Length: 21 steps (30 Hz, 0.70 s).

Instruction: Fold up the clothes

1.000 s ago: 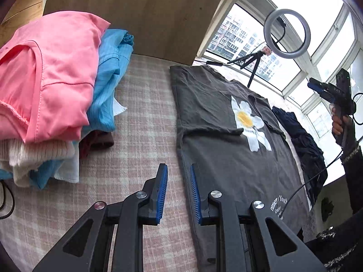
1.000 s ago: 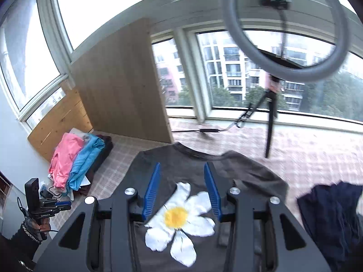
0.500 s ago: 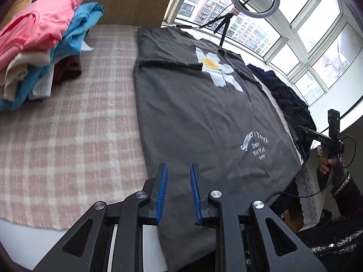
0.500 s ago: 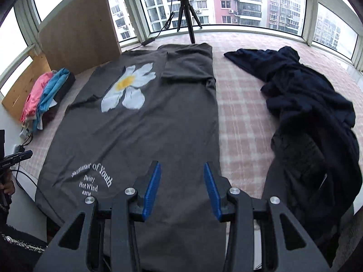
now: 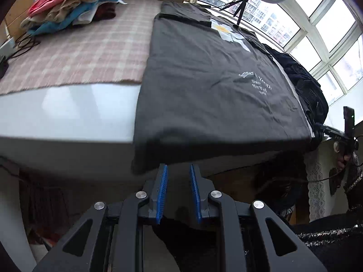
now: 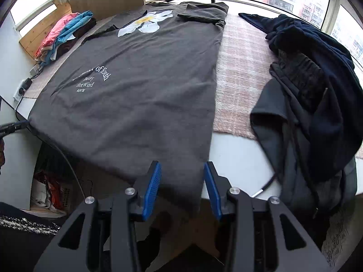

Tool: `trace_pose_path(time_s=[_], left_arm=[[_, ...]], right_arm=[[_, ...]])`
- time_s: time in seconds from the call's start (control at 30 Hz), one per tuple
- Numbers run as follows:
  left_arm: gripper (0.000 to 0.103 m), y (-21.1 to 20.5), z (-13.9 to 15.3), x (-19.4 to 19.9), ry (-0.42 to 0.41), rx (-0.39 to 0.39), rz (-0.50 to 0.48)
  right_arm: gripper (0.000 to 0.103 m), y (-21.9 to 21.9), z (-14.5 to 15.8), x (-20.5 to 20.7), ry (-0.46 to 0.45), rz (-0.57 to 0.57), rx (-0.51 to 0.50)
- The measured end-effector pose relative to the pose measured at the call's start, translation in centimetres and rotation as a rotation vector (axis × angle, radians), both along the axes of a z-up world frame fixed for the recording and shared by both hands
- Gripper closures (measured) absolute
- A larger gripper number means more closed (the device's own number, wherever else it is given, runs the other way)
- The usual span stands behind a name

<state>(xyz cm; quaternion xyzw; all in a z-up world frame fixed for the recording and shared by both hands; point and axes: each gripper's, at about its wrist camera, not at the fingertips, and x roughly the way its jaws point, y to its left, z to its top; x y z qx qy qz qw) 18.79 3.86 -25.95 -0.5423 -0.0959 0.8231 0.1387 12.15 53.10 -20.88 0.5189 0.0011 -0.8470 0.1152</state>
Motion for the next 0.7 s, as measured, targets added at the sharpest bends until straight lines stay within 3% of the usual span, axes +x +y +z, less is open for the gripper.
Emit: trace_pose_path(time_s=[0.17, 0.37, 0.5, 0.7], left_arm=[[0.074, 0.2, -1.0, 0.6, 0.028, -0.072, 0.006], [0.072, -1.4, -3.2, -1.7, 0.042, -0.003, 0.079], [0.072, -2.3, -3.6, -2.3, 0.057, 0.048, 0.089], [0.072, -3.6, -3.9, -2.2, 0.054, 0.158, 0.104]], right_arm=[[0.064, -1.9, 7.5, -2.9, 0.140, 0.076, -0.103], [0.057, -11.3, 12.9, -11.6, 0.213, 0.195, -0.075], [0.057, -19.6, 13.5, -19.7, 0.197, 0.219, -0.085], [0.057, -33.3, 9.7, -31.6, 0.071, 0.190, -0.082]])
